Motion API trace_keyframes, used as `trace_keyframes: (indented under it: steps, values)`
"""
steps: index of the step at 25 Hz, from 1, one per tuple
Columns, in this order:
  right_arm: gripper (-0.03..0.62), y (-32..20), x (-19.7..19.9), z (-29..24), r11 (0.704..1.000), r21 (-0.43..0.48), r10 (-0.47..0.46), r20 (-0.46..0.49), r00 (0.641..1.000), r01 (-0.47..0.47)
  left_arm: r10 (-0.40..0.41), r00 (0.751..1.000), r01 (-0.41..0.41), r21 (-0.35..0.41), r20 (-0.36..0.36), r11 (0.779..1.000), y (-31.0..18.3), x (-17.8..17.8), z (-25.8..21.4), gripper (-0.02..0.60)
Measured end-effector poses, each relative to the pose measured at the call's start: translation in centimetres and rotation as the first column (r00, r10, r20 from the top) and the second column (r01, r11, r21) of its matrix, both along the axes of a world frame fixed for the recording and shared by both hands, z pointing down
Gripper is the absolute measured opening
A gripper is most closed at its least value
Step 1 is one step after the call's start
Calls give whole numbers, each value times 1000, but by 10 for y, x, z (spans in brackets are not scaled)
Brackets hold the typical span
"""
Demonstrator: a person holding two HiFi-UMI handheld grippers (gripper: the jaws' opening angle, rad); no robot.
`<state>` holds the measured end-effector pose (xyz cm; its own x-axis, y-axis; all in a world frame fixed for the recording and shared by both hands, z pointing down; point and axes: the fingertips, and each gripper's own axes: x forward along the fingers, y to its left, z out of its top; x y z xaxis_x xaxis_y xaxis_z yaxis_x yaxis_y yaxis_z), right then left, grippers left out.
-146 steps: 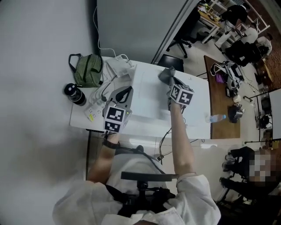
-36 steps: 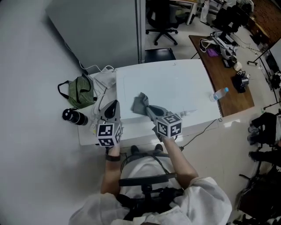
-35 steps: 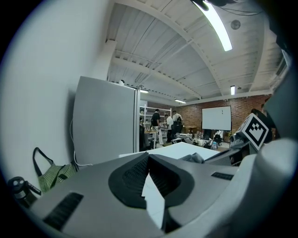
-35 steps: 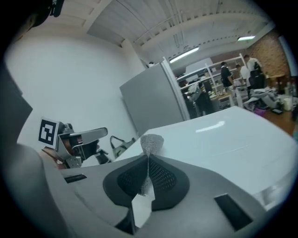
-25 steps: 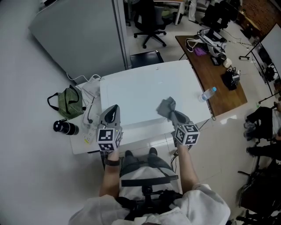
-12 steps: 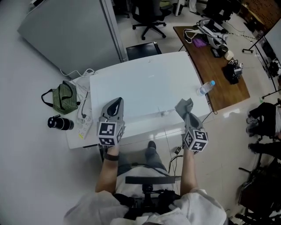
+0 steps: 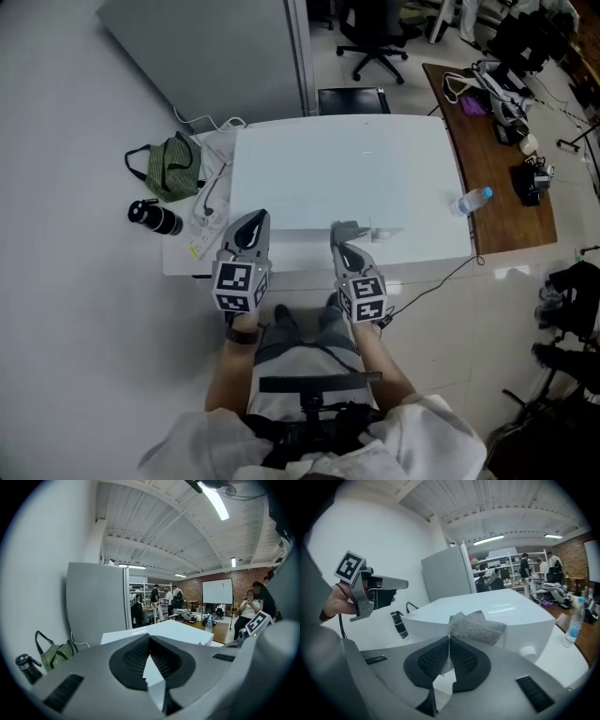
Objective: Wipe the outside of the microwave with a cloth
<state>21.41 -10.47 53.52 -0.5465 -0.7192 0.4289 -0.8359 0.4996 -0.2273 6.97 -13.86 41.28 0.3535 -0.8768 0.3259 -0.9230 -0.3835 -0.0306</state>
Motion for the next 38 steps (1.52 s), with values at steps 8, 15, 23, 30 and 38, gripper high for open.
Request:
trace_keyframes:
  steps: [8, 15, 23, 30, 38]
  values:
    - [6, 41, -235, 26, 946, -1, -323, -30, 946, 323, -120, 993, 121, 17, -4, 993, 67, -124, -7, 23]
    - [6, 70, -324, 31, 899, -22, -439, -11, 899, 438, -120, 993, 120, 5, -16, 993, 95, -165, -7, 23]
    - [6, 15, -176, 55, 990, -65, -122, -2, 992, 122, 40, 998, -41, -4, -52, 999, 71, -98, 12, 23]
    - [6, 5, 24, 64, 954, -72, 287, -44, 957, -289, 198, 978, -196, 28, -61, 980, 48, -21, 4, 23]
    - [6, 10, 202, 92, 812, -47, 572, -134, 809, -582, 235, 971, -234, 27, -52, 972, 40, 14, 7, 23]
